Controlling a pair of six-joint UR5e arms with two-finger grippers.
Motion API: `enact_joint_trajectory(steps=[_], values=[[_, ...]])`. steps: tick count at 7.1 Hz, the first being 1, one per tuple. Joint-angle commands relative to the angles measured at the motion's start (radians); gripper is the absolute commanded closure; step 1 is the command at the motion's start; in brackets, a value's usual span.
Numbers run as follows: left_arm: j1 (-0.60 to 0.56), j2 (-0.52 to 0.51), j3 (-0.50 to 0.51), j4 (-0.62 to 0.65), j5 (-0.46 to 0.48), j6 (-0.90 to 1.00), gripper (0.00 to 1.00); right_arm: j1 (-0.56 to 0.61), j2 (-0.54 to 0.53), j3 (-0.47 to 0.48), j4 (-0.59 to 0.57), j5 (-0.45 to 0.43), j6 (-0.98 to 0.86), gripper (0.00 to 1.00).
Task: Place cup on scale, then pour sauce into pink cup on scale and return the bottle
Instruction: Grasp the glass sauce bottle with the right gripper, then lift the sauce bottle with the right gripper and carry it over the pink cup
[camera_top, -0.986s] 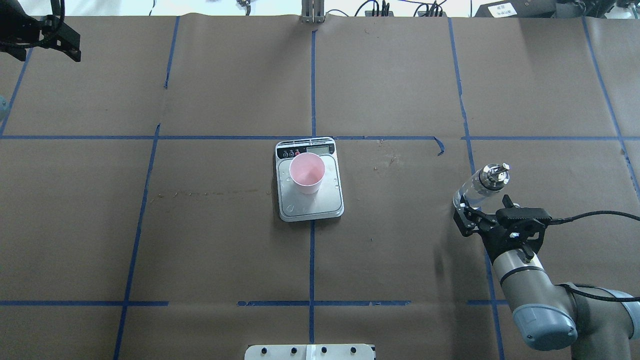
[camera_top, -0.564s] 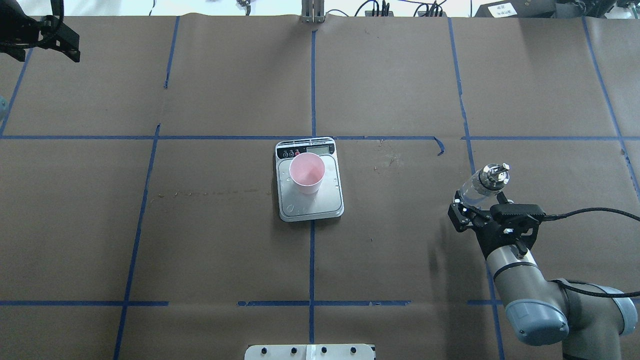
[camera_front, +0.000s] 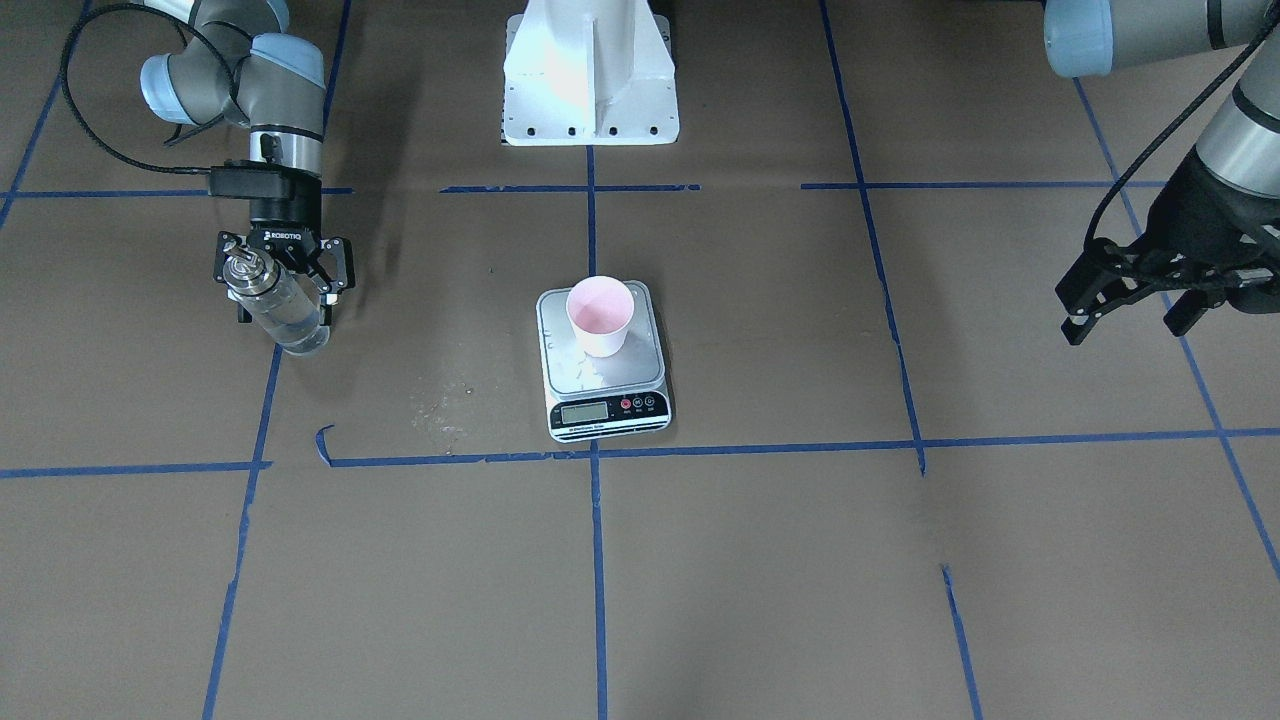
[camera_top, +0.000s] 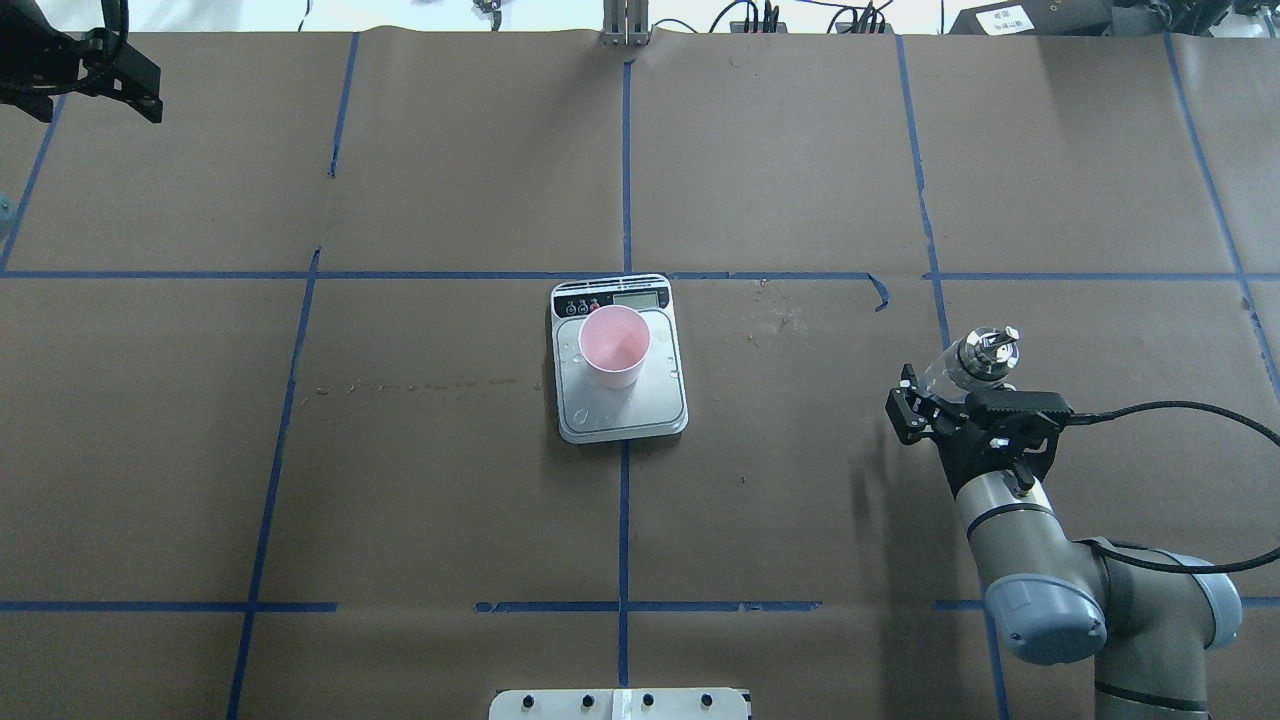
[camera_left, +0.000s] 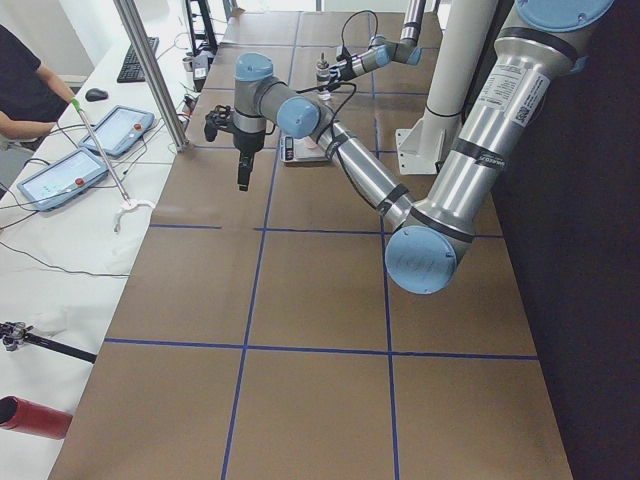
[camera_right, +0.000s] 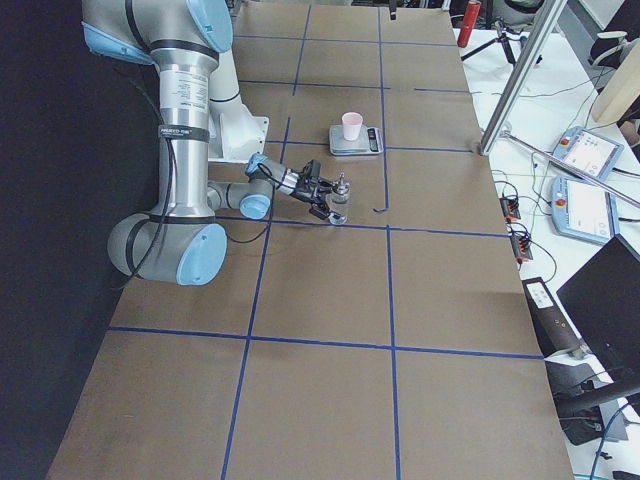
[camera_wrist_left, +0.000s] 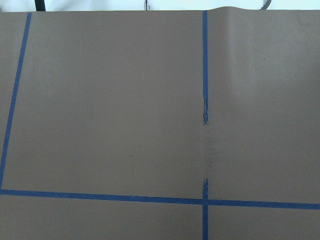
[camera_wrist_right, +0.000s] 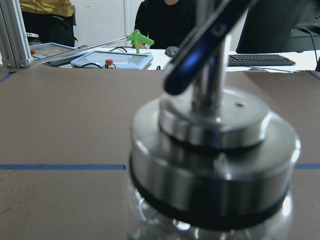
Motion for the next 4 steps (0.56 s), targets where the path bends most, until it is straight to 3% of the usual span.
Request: enact_joint_trajectory(steps=[1, 2, 4], values=[[0.0, 0.001, 0.005, 0.0, -0.016, -0.001, 0.0, 0.02, 0.005, -0.006, 0.001, 0.005, -0.001, 0.72], [0.002, -0.002, 0.005, 0.0, -0.016, -0.007, 0.0, 0.026, 0.003, -0.005, 0.028, 0.007, 0.001, 1.0], [0.002, -0.004, 0.005, 0.0, -0.016, -0.023, 0.0, 0.066, 0.007, 0.039, 0.195, 0.074, -0.149, 1.0]])
